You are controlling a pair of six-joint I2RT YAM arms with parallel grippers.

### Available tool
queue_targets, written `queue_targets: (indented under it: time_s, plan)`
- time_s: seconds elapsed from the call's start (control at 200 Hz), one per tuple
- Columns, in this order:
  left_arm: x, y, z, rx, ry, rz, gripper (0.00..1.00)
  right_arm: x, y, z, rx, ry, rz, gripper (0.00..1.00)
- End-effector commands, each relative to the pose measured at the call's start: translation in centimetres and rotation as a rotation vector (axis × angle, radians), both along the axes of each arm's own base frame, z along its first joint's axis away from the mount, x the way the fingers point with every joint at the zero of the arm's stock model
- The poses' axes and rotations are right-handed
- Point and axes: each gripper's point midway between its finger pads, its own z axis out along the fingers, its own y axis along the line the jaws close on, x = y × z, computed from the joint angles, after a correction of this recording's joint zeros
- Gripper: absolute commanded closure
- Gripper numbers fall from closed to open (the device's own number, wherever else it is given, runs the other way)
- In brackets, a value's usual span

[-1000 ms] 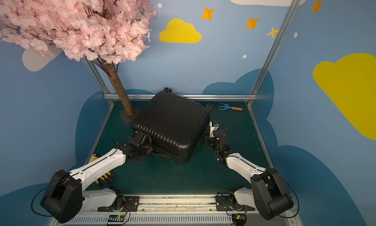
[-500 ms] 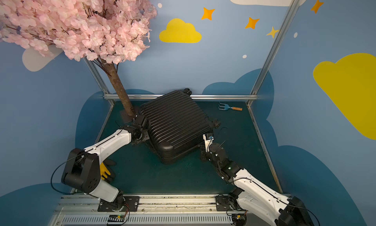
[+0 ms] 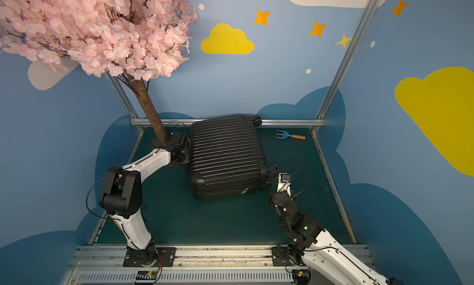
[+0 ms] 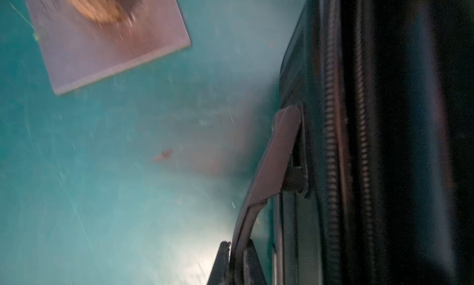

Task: Open the suitcase zippers
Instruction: Adjust the suitcase at the center of the board, then unzip the zipper on the suitcase.

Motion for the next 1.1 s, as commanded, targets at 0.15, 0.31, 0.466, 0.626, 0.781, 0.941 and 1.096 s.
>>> queue_targets:
  time_s: [0.15,0.31,0.466,0.626,0.781,0.941,1.096]
  plan:
    - [0.3,3.9,0.8,-0.012,0.019,0.141,0.61,0.4,2.3,-2.7,0.044,0.111,0.153,1.0]
    - [-1.2,2.9,3.9,-0.127,-0.027,0.19,0.34,-0.3,8.0,-3.2,0.154,0.199,0.396,1.0]
    - [-4.1,2.4,3.8,-0.243,-0.043,0.265,0.32,-1.1,12.5,-2.3,0.247,0.171,0.582,0.98]
    - [-6.6,2.0,1.7,-0.355,0.006,0.325,0.35,-2.3,15.7,-1.7,0.238,0.071,0.742,0.81]
    - [-8.1,1.7,3.3,-0.392,-0.03,0.319,0.36,-2.7,16.7,-2.8,0.217,0.011,0.8,0.75]
    - [-9.2,1.8,5.9,-0.407,-0.091,0.312,0.36,-2.0,16.5,-3.9,0.211,-0.045,0.757,0.67]
    - [-10.1,1.6,7.7,-0.431,-0.13,0.303,0.37,-0.9,16.9,-4.1,0.188,-0.106,0.72,0.66]
